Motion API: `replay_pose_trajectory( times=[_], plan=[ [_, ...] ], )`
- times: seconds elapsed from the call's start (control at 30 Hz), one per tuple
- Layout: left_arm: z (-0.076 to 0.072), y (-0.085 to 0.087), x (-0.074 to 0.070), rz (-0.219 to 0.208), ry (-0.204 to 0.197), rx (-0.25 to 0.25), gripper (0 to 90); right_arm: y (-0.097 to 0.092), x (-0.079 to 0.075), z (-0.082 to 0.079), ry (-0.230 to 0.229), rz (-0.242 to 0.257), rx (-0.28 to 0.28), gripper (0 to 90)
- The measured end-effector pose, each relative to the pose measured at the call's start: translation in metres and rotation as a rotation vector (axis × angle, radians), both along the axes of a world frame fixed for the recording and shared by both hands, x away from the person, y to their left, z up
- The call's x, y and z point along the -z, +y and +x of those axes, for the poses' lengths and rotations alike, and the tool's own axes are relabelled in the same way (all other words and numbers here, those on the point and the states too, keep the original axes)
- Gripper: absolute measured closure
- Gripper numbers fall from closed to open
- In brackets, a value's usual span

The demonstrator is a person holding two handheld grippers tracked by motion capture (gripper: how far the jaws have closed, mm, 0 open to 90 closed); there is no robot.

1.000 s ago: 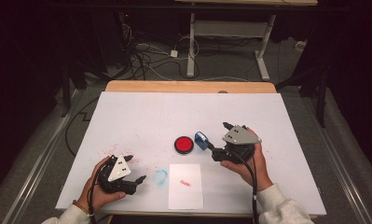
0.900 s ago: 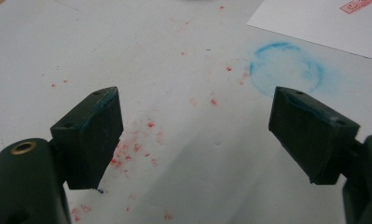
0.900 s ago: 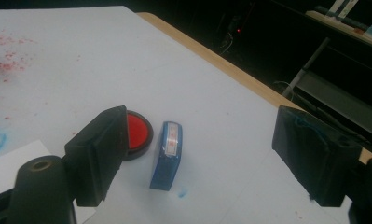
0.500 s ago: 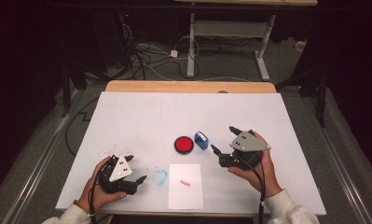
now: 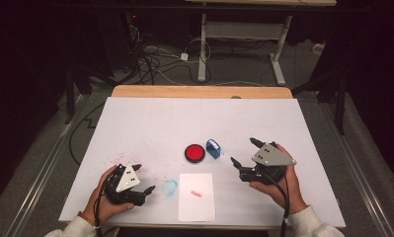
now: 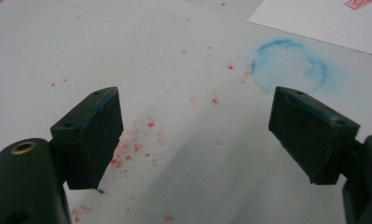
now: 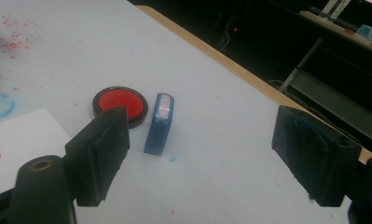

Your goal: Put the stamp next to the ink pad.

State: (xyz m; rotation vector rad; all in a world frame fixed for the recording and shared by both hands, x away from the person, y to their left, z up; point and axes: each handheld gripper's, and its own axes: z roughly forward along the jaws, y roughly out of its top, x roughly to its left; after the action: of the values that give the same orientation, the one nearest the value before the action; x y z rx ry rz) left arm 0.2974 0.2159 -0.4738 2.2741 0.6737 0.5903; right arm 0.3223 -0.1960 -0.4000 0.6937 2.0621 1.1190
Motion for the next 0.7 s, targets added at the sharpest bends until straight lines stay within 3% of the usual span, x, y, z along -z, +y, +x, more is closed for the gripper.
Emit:
replay_pose_trajectory(
  times=[0.4, 0.7],
  plan=[
    [0.0, 0.0, -0.001, 0.007, -0.013, 0.002, 17.2, -0.016, 0.01, -0.008, -0.011, -0.002, 0.004, 20.0],
    [0.0, 0.0, 0.0, 0.007, -0.003, 0.001, 17.2, -0.026, 0.019, -0.015, 0.008, 0.0, 0.016, 20.0]
  ],
)
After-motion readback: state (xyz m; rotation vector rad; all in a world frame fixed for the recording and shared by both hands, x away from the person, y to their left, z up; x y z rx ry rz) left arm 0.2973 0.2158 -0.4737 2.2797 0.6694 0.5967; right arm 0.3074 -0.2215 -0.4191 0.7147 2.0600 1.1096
